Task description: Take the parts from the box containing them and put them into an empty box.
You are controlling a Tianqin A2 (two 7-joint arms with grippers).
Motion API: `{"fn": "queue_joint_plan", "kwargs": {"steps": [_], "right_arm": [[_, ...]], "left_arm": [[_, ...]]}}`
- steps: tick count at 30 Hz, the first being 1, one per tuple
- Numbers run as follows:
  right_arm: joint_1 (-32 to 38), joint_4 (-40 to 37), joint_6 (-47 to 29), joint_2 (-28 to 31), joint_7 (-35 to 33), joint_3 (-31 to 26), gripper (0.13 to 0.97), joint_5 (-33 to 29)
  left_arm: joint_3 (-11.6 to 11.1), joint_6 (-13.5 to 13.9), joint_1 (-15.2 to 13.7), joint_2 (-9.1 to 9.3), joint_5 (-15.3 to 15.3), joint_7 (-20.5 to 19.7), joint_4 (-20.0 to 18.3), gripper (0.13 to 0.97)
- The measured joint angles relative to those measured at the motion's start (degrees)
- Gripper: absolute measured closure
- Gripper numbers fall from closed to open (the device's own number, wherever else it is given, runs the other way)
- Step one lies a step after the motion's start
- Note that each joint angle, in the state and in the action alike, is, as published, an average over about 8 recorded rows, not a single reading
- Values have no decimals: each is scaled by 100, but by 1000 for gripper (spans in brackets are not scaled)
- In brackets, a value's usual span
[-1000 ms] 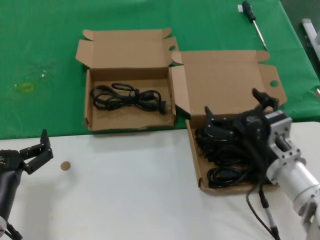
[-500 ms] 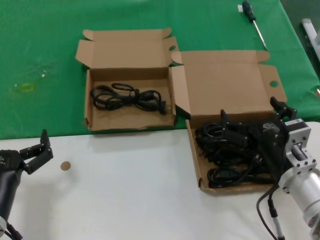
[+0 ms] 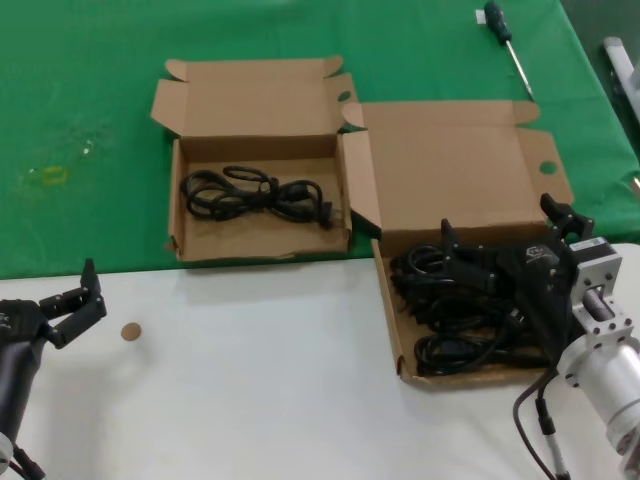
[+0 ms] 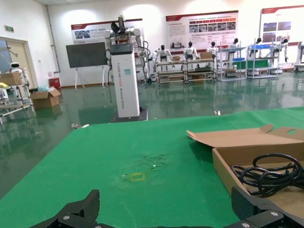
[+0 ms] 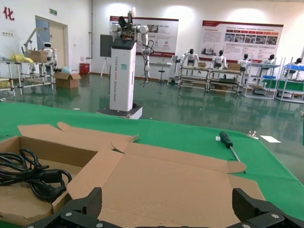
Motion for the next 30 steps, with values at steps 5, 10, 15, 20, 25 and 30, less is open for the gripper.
{"fn": "queue_joint_plan", "kwargs": {"steps": [5,10,15,20,25,30], "right_arm": [[0,0,0,0,0,0,129,0],[0,0,0,0,0,0,129,0],[0,0,0,0,0,0,129,0],[0,0,0,0,0,0,129,0],[0,0,0,0,0,0,129,0],[0,0,0,0,0,0,129,0]], "left_arm": [[0,0,0,0,0,0,0,132],[0,0,0,0,0,0,0,132],[0,0,0,0,0,0,0,132],[0,0,0,0,0,0,0,132],[0,0,0,0,0,0,0,132],[0,0,0,0,0,0,0,132]]}}
